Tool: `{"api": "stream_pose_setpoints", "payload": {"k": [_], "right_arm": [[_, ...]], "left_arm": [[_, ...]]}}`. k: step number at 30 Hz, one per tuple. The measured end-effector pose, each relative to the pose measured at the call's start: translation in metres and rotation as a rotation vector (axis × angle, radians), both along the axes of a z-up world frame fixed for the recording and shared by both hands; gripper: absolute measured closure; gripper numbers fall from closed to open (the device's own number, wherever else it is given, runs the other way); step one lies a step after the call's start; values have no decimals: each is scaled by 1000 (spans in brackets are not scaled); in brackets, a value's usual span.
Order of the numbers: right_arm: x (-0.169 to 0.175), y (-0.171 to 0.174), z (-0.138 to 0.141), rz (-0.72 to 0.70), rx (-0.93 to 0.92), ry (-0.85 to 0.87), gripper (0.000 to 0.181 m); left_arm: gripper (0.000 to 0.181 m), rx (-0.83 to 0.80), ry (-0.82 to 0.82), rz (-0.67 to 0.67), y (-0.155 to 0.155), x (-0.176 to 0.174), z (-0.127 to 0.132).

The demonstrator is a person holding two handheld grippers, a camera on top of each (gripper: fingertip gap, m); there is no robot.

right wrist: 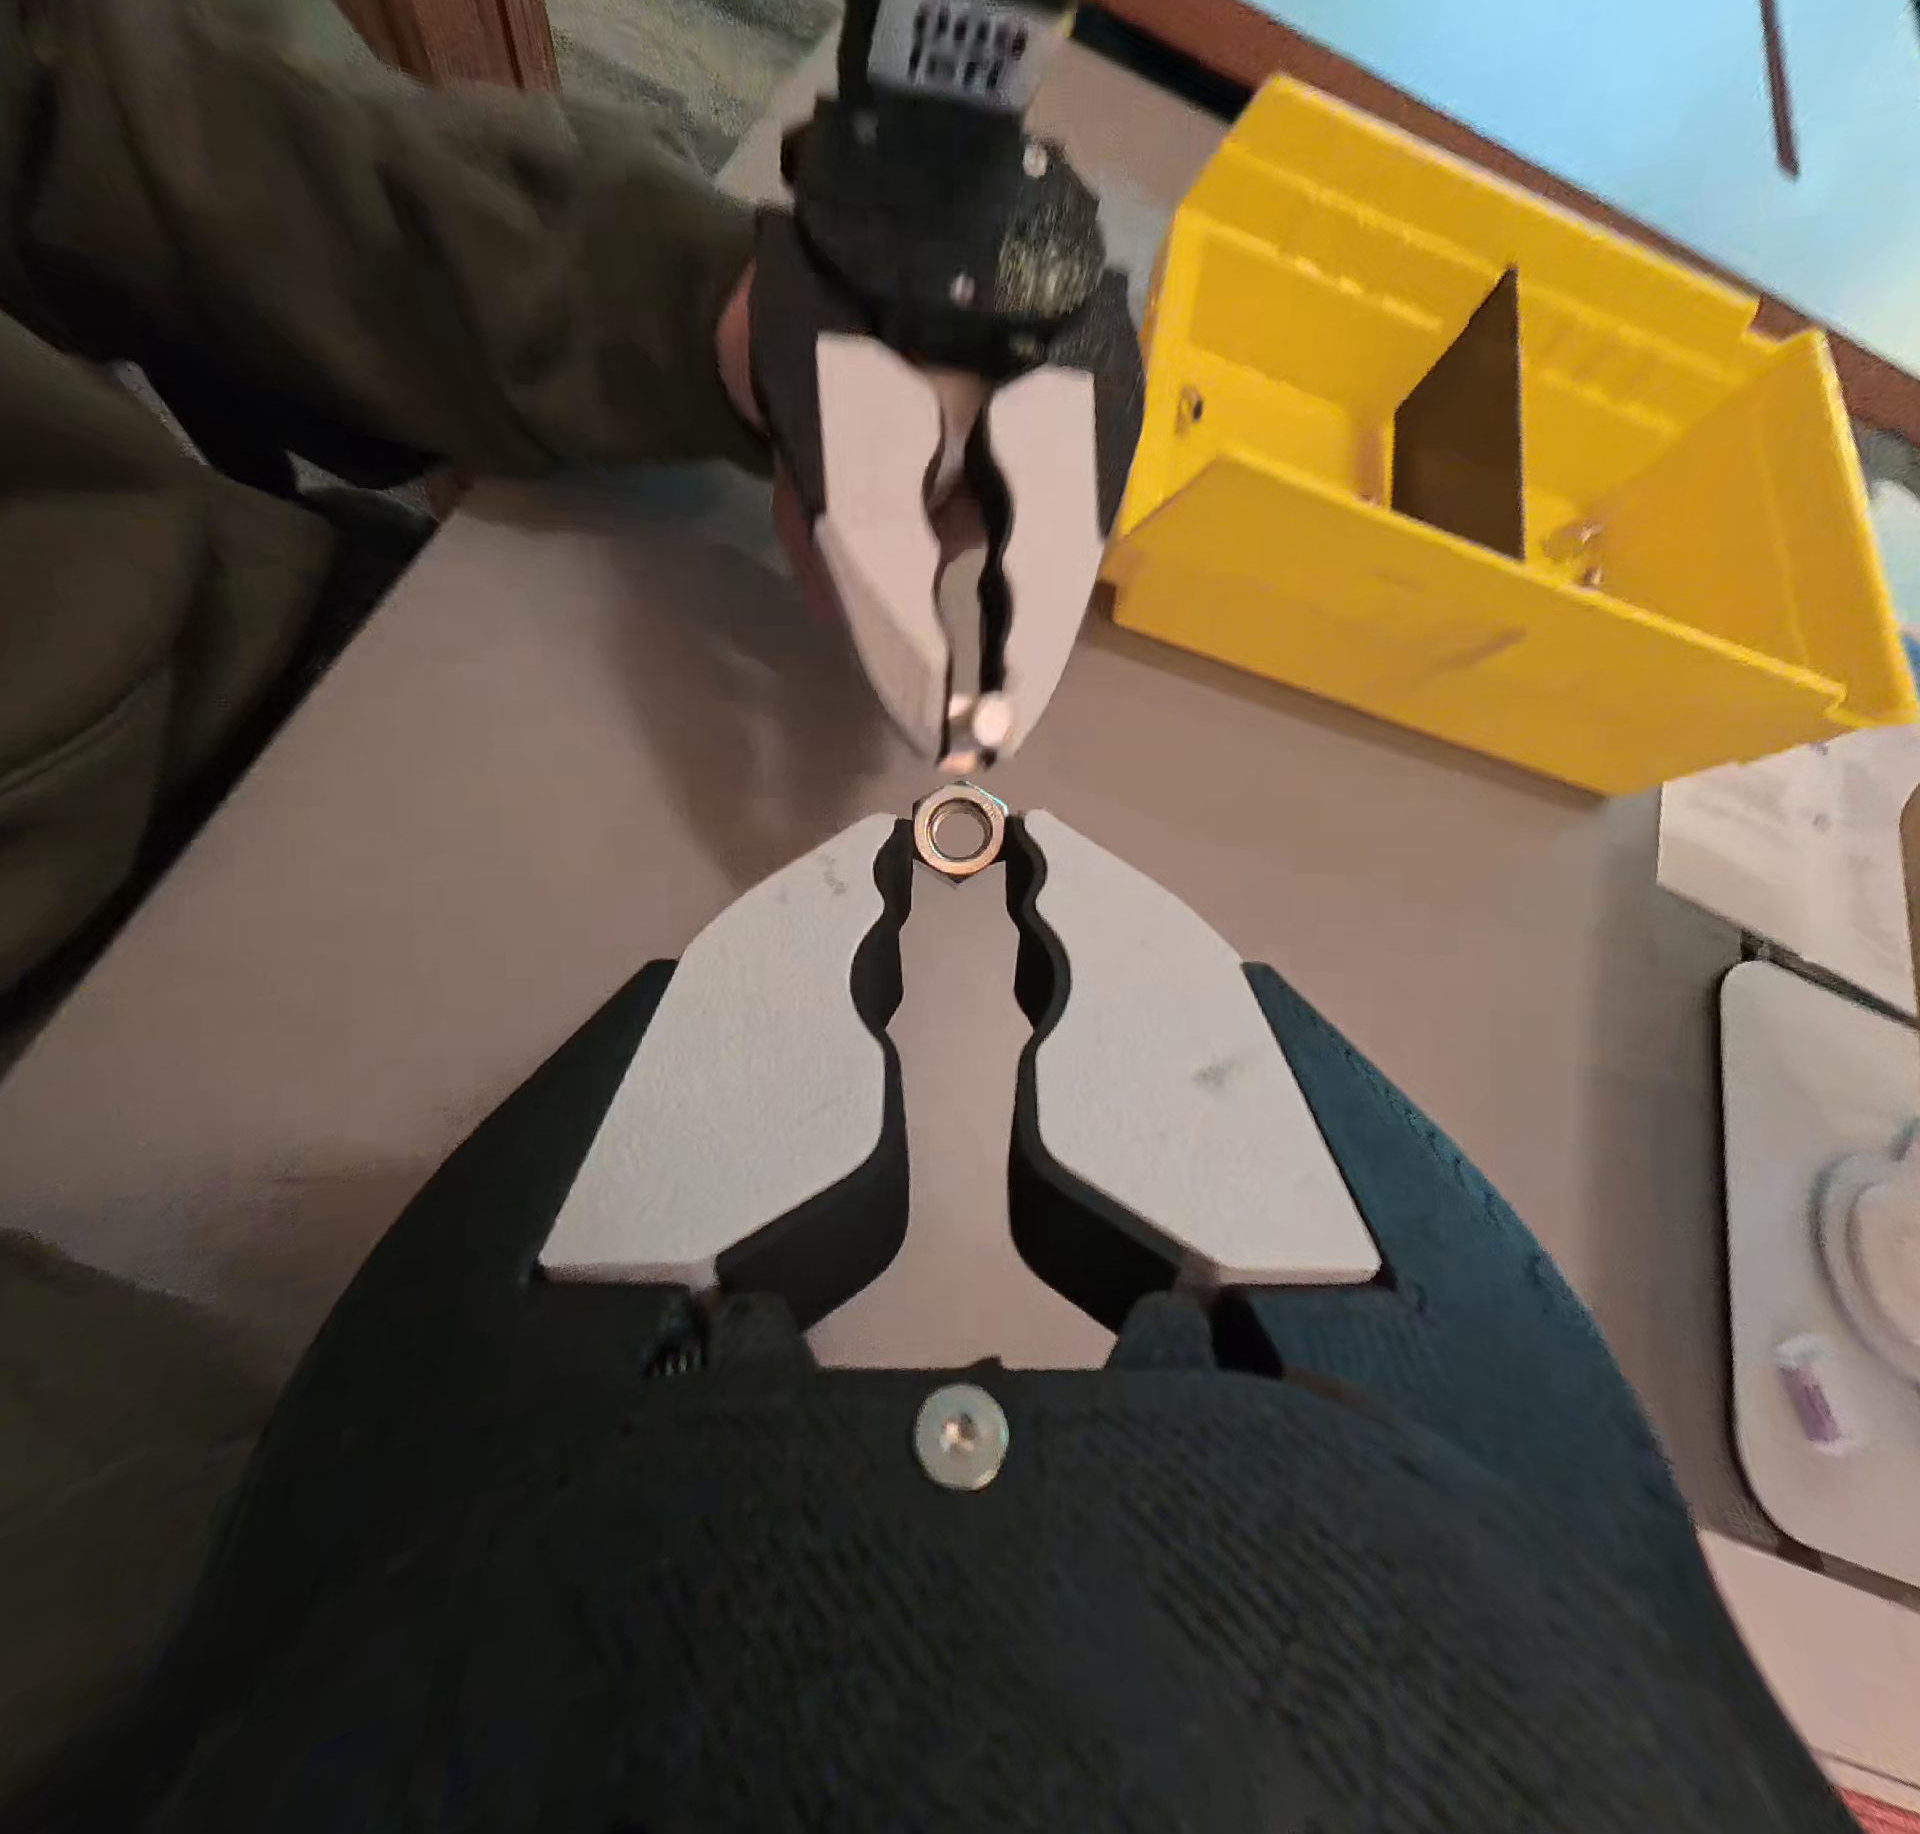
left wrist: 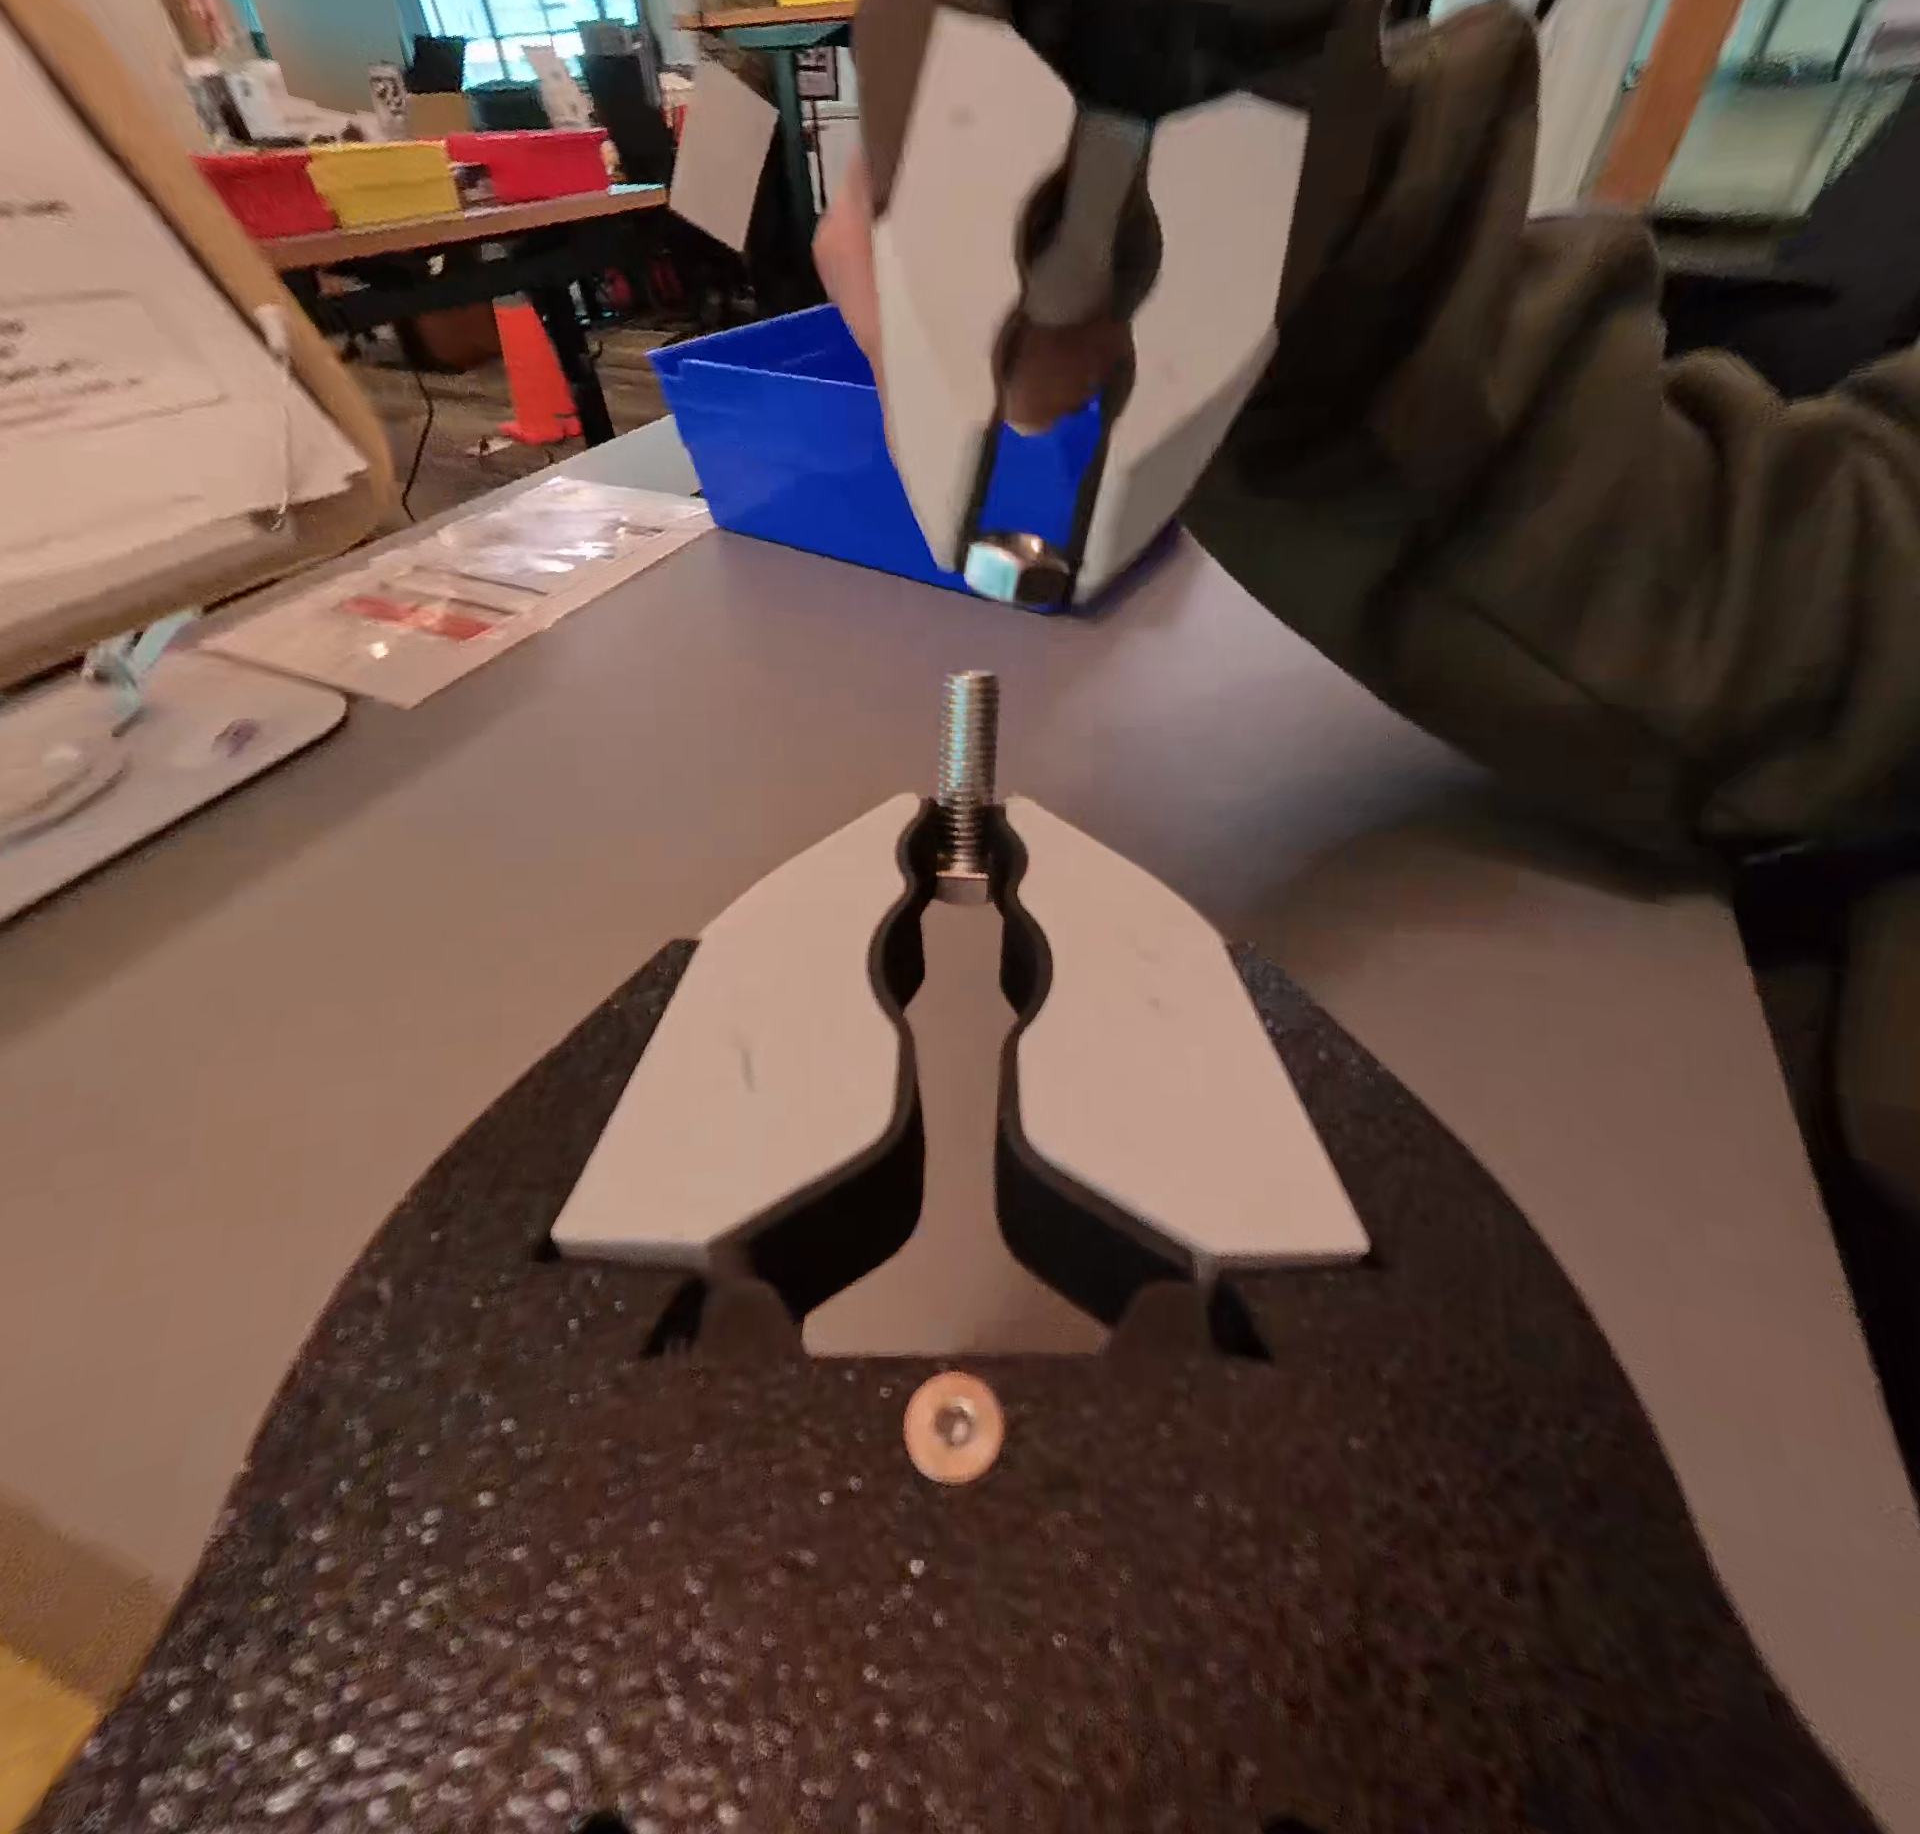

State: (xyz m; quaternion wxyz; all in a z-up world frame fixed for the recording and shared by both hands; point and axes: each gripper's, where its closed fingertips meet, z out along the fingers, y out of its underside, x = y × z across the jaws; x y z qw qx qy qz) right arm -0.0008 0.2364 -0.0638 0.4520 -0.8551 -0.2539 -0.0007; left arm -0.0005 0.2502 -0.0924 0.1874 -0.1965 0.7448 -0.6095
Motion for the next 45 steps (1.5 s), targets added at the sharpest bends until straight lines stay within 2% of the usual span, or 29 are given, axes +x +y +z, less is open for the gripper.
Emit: {"api": "stream_pose_setpoints", "payload": {"k": [2,9,17,33,39,45], "right_arm": [[-8,-3,10,11,17,29,164],[-18,0,19,29,41,109,164],[-16,9,-1,25,-52,48,164],[-10,13,-4,13,-25,80,164],[-11,11,-8,22,-48,101,164],[-10,7,-15,0,-119,42,164]], "left_arm": [[172,15,-5,-26,-7,-2,-4],[172,-113,-69,-71,-19,-8,5],[172,-118,-71,-55,-14,-7,3],[172,-194,-63,-43,-12,-3,0],[172,-171,-64,-51,-13,-4,-4],[172,-104,-56,-47,-16,-3,-12]]}}
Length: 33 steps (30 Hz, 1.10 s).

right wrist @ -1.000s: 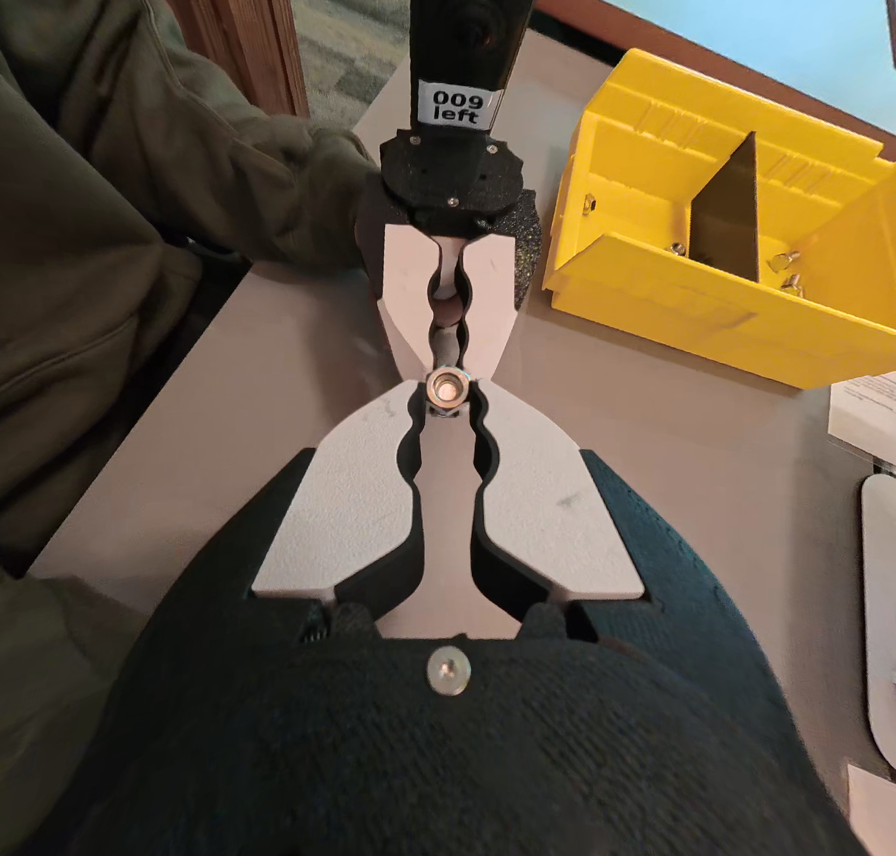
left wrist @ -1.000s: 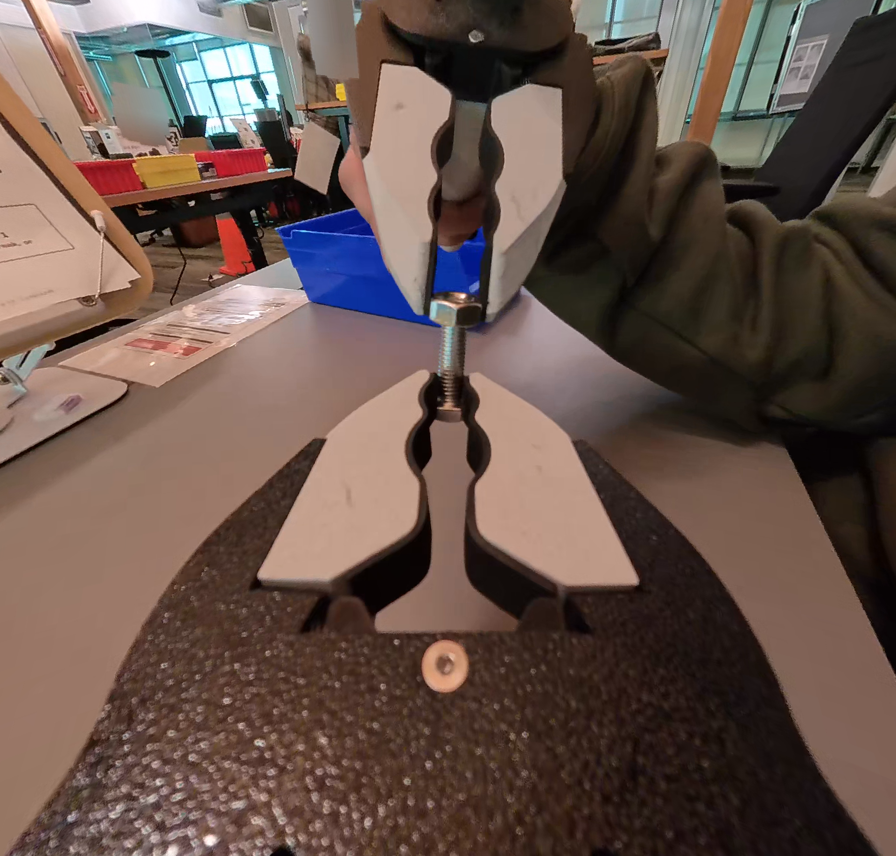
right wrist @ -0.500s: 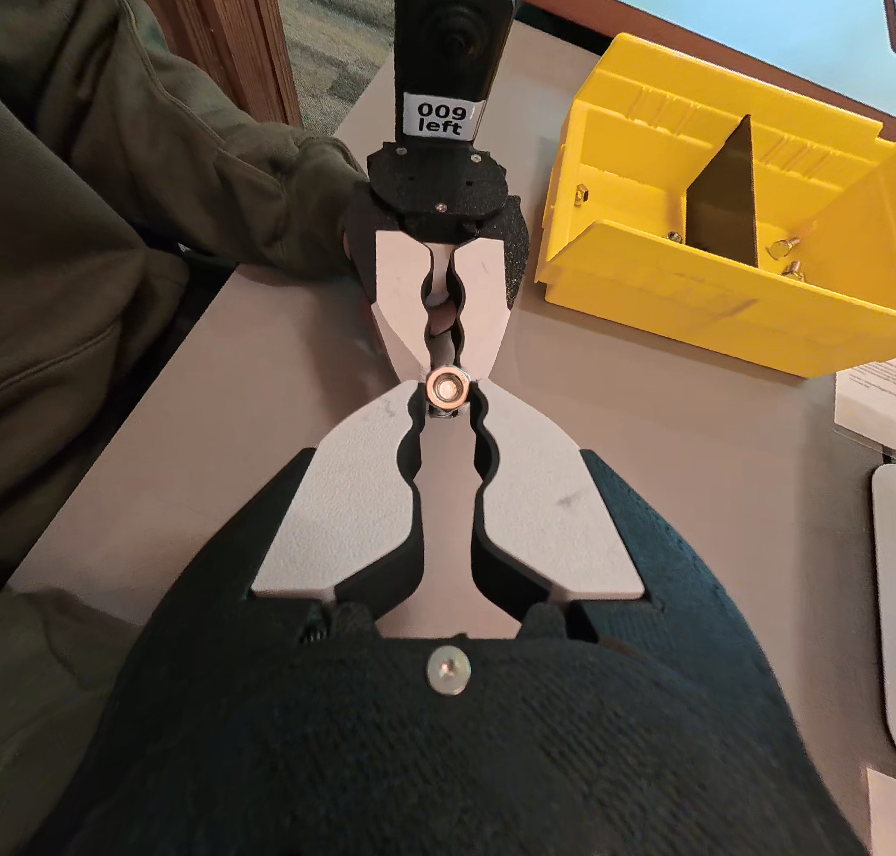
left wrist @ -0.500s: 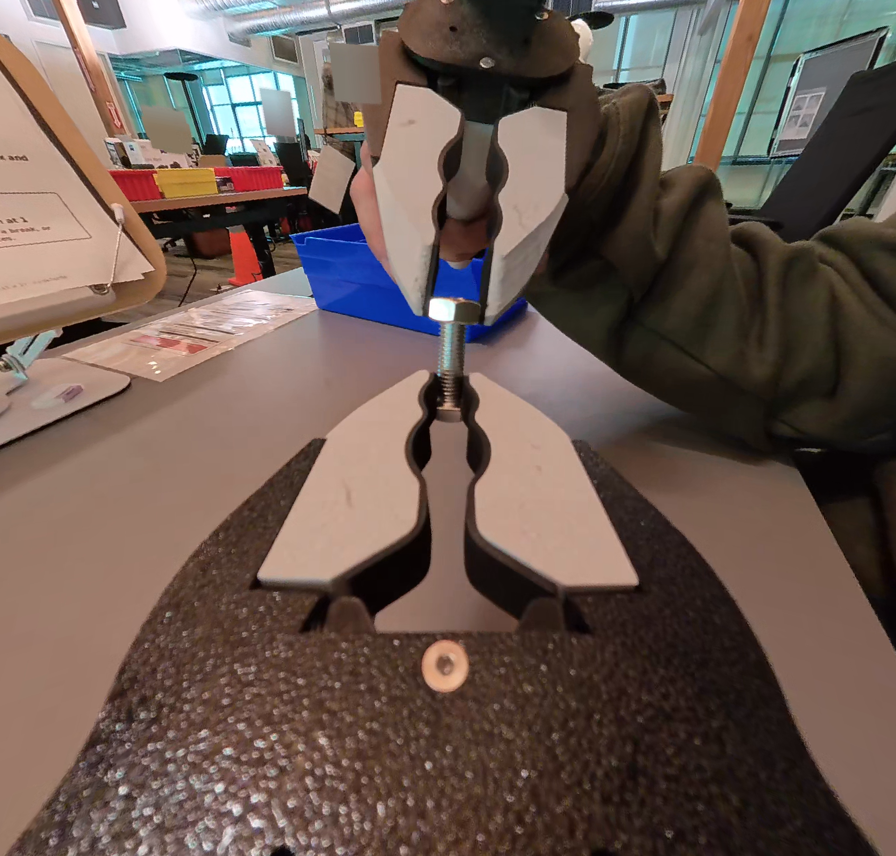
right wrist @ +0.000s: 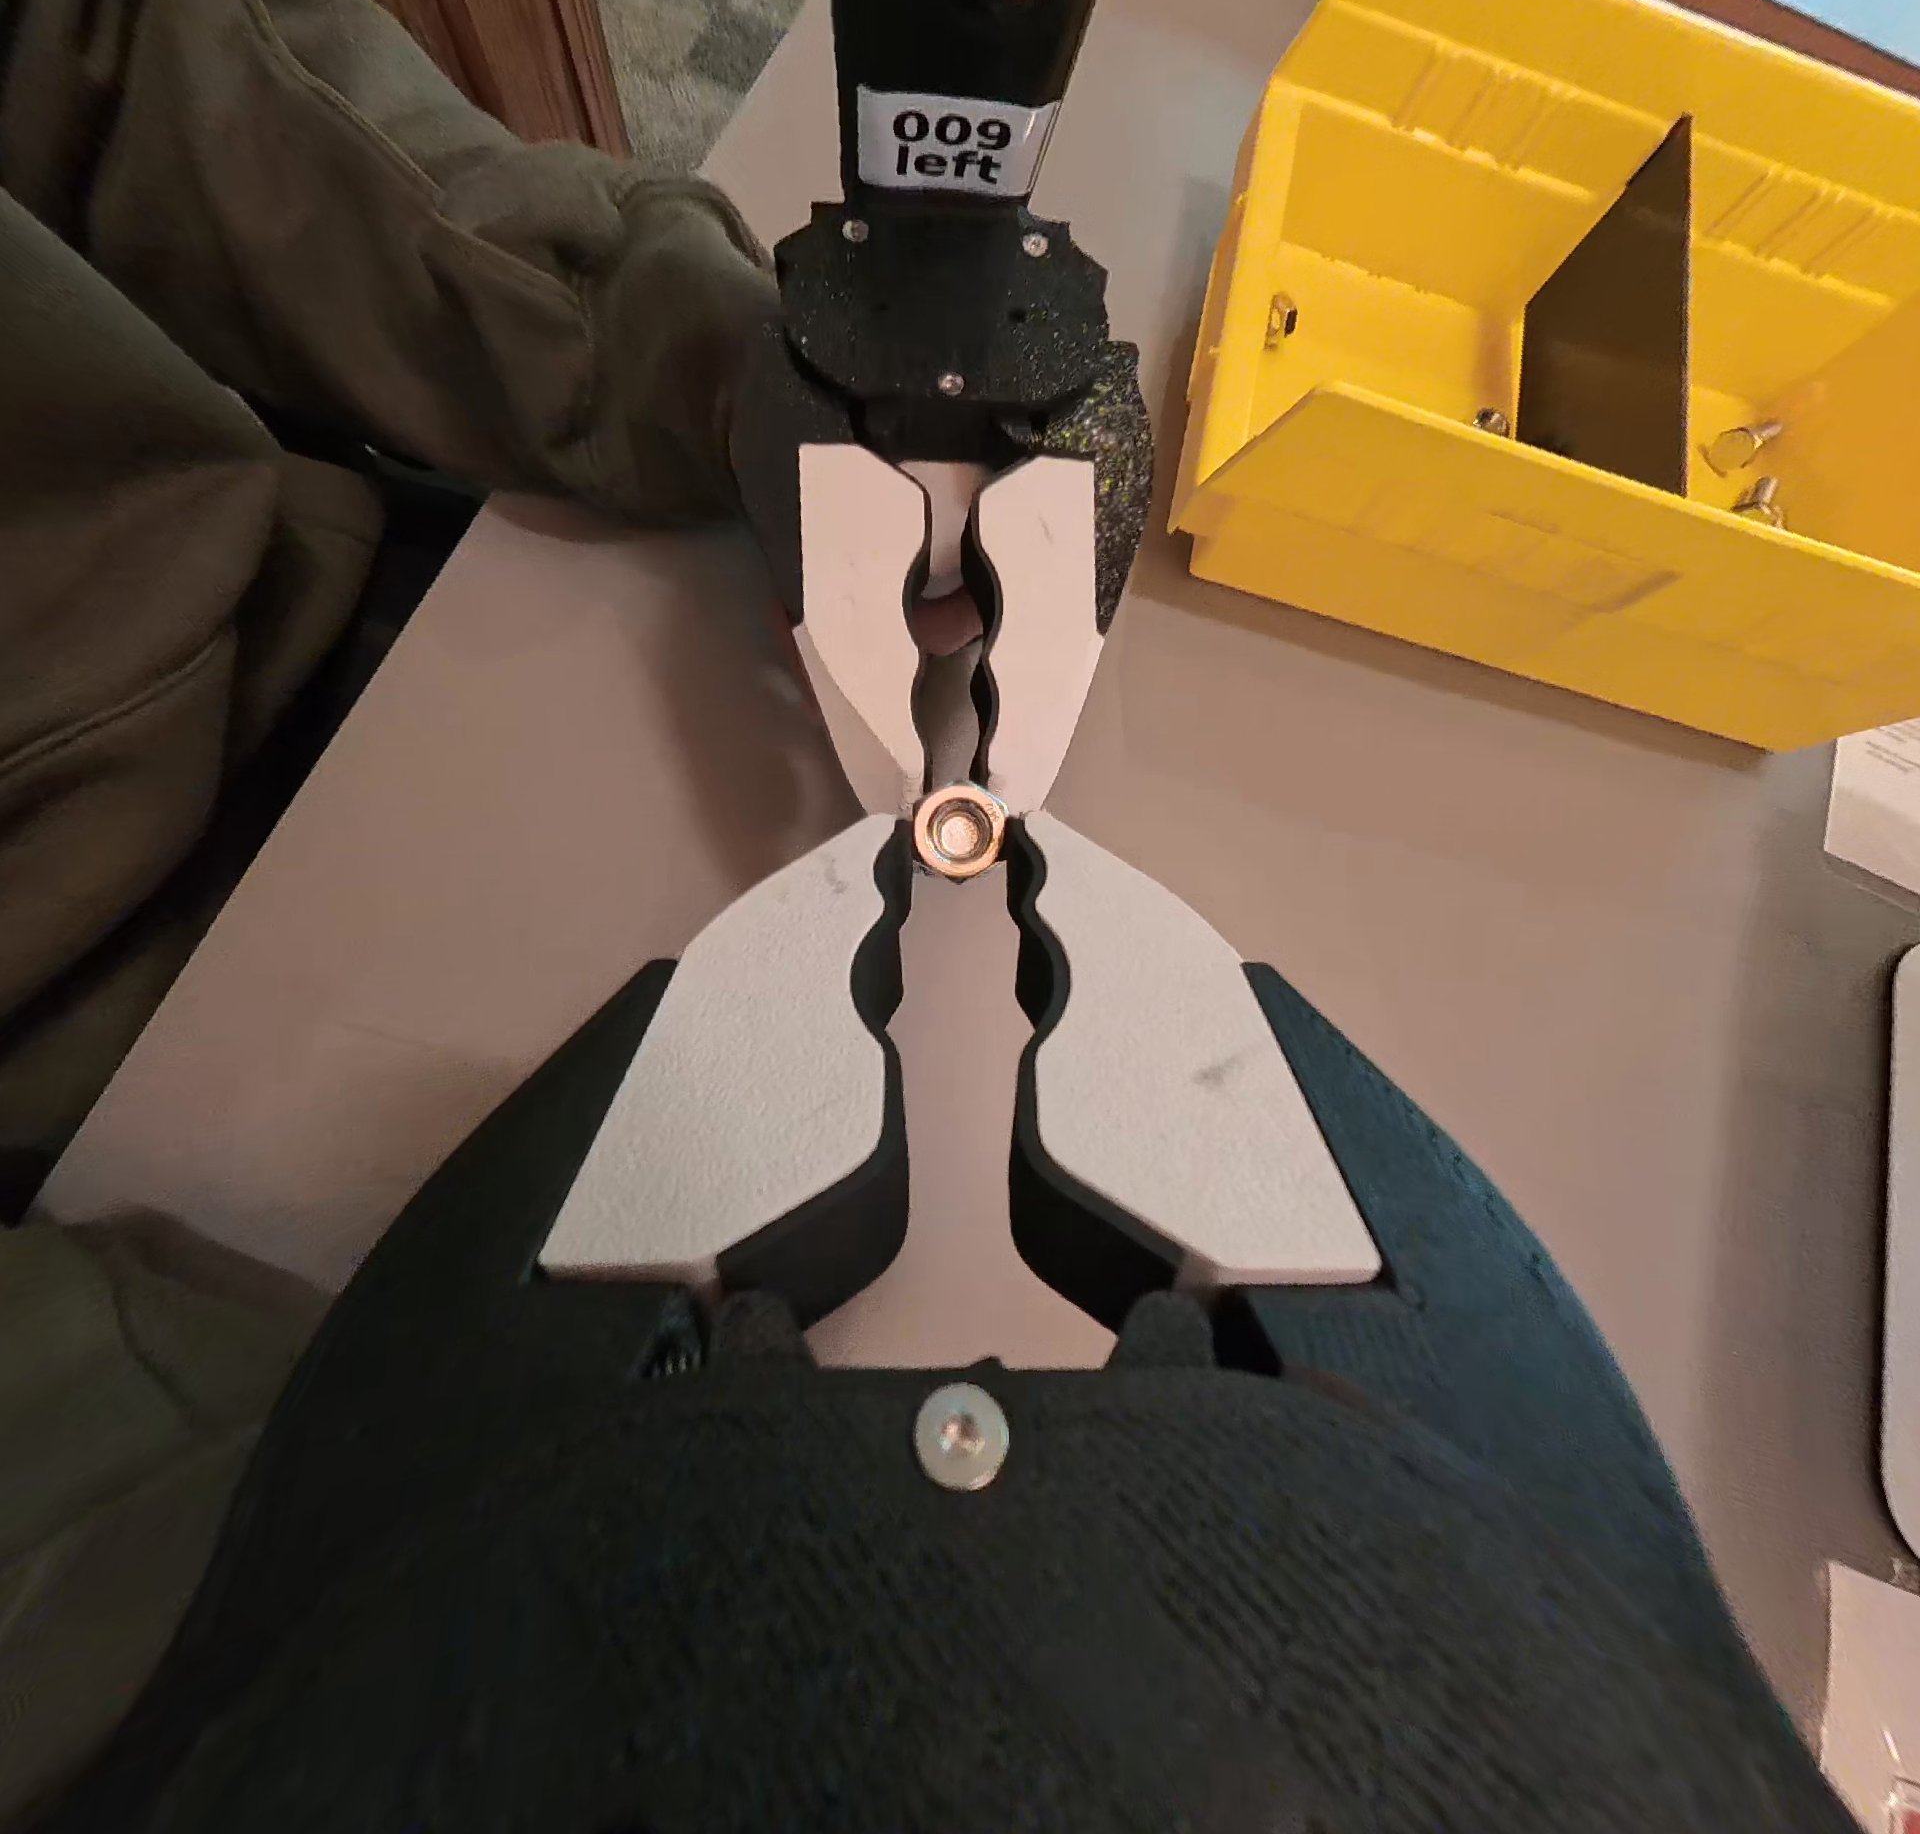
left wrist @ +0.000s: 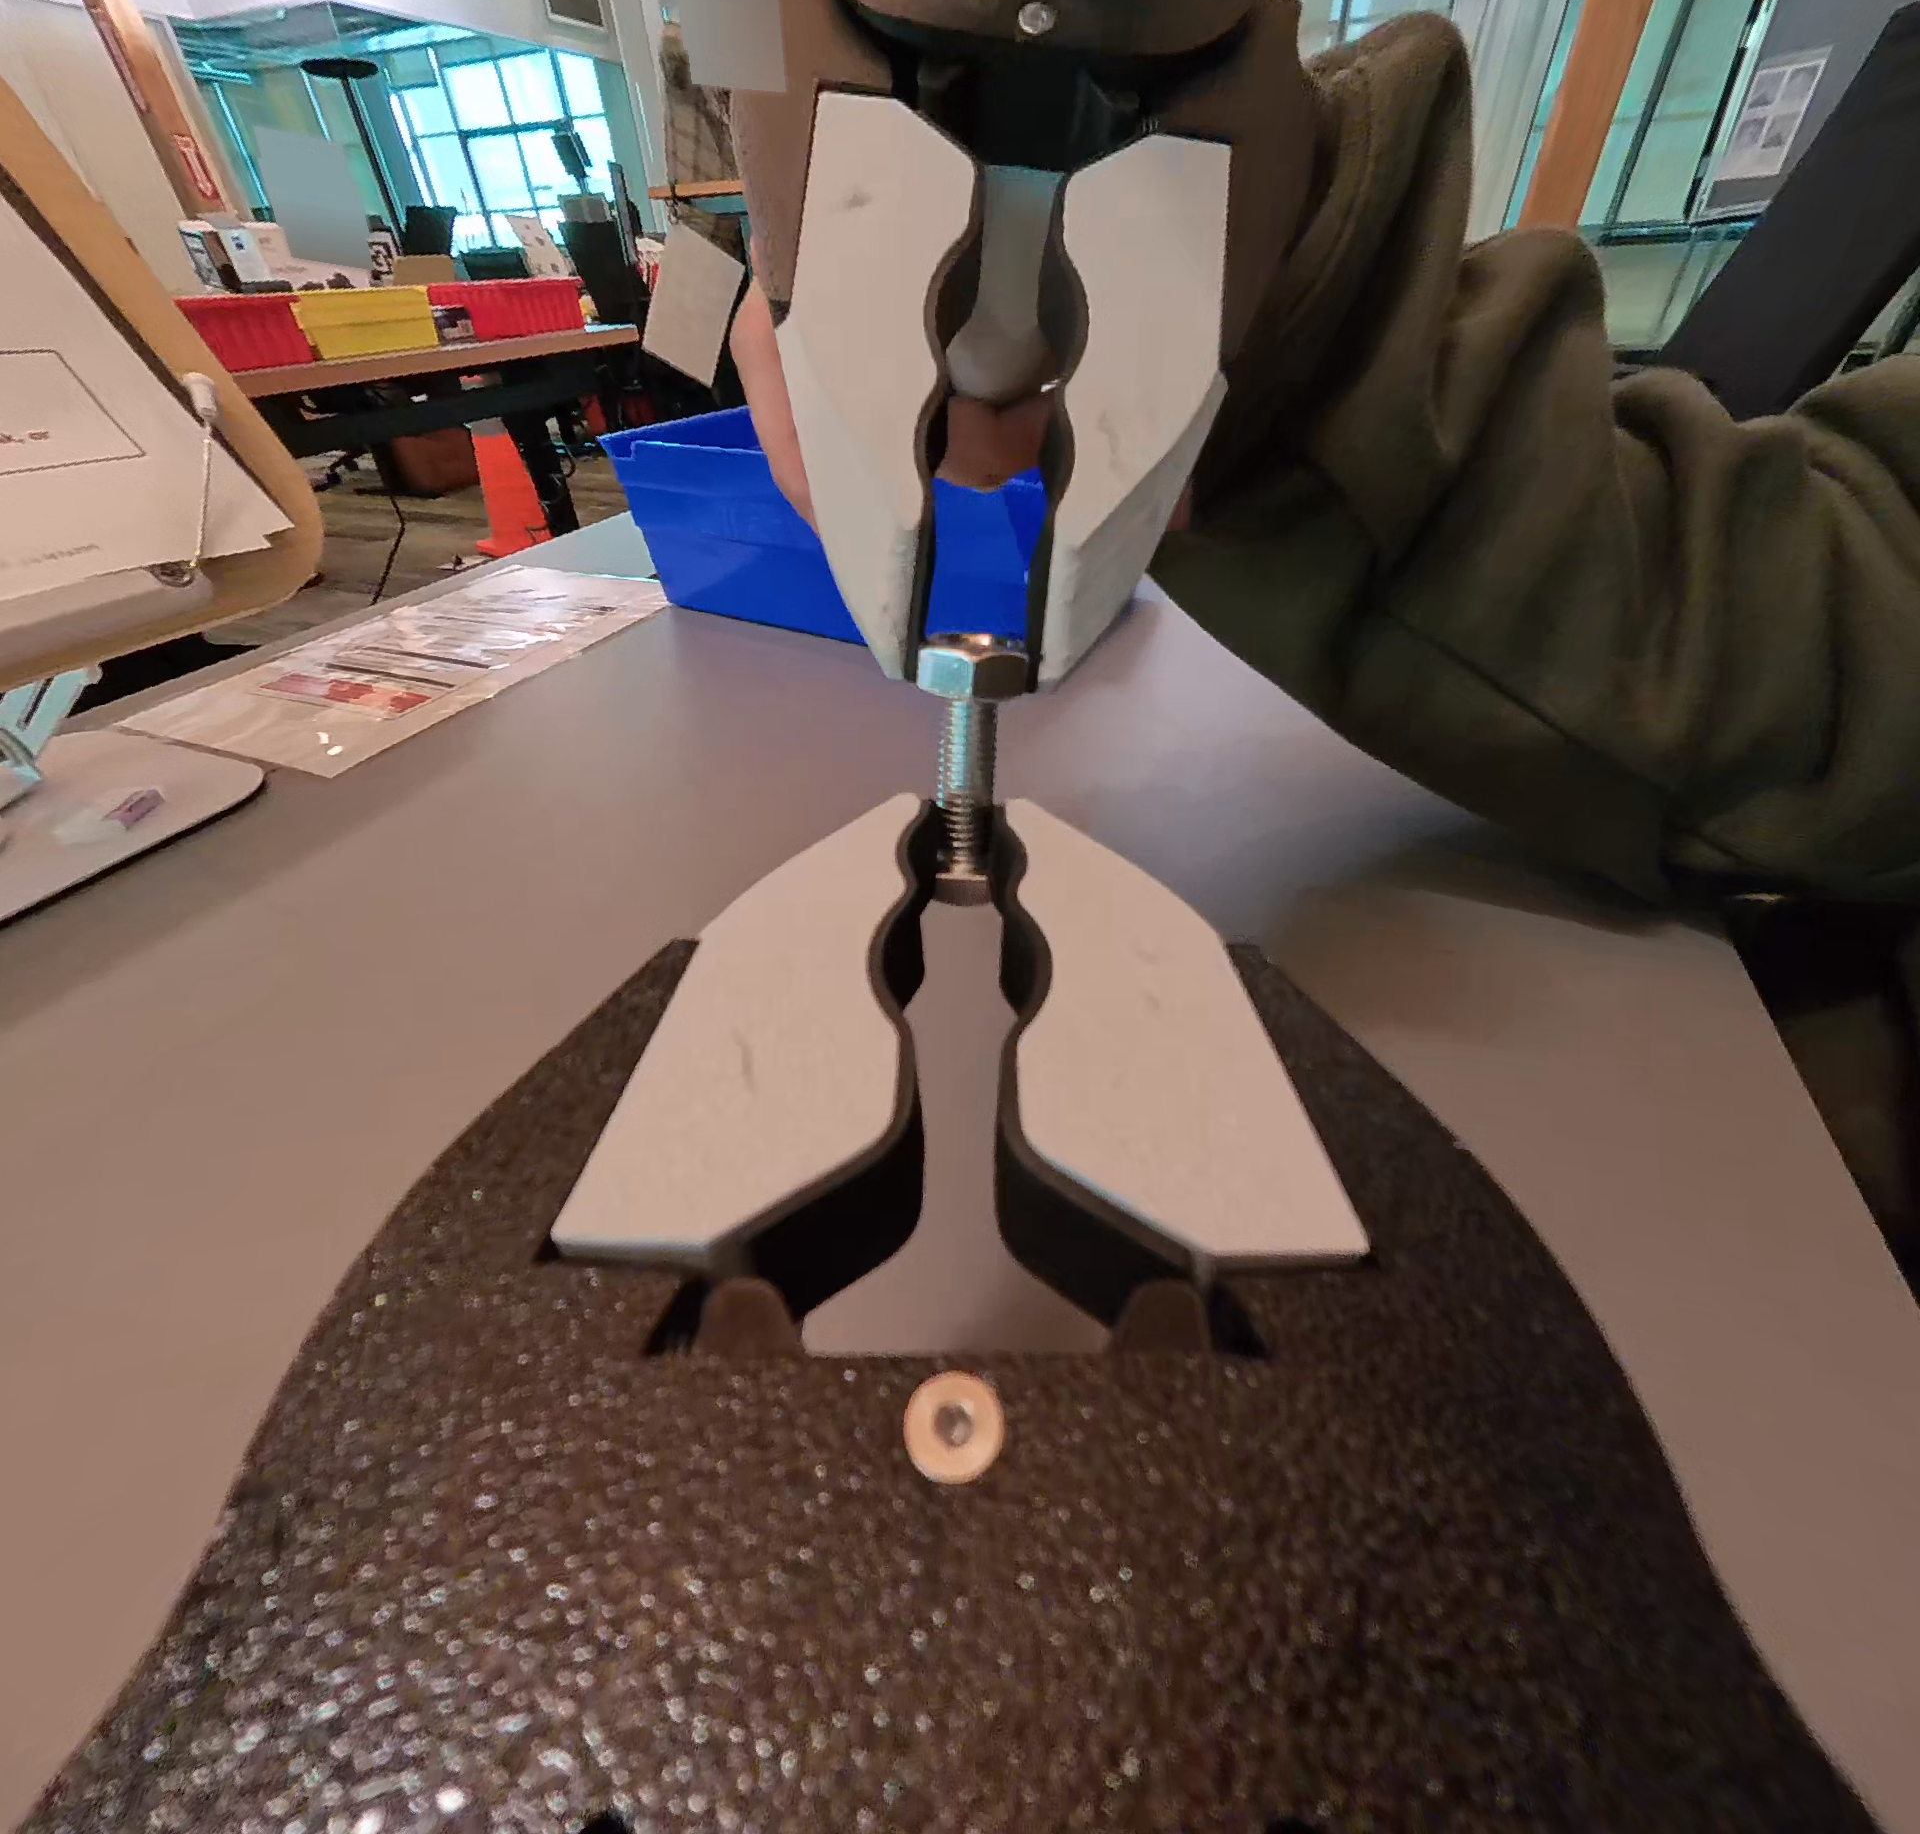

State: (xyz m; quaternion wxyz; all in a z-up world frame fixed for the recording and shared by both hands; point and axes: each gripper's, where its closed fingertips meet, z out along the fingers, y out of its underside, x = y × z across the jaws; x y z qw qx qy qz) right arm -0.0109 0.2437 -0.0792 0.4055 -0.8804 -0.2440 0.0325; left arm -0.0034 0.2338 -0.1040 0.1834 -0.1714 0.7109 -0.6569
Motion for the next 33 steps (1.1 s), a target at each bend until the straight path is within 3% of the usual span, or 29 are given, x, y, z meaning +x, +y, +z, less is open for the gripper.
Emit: {"api": "stream_pose_setpoints", "payload": {"k": [13,20,24,27,29,33], "right_arm": [[2,3,2,-21,21,15,161],[4,7,11,-42,85,34,147],[14,19,31,-140,267,91,131],[28,32,53,-371,609,206,120],[31,31,50,-467,794,247,123],[25,45,26,-463,795,238,121]], "left_arm": [[172,-75,13,-6,3,0,6],[172,-142,28,17,9,4,12],[172,-213,28,115,25,14,21],[172,-205,13,189,35,20,21],[172,-194,10,205,38,22,21],[172,-216,11,206,39,21,21]]}}
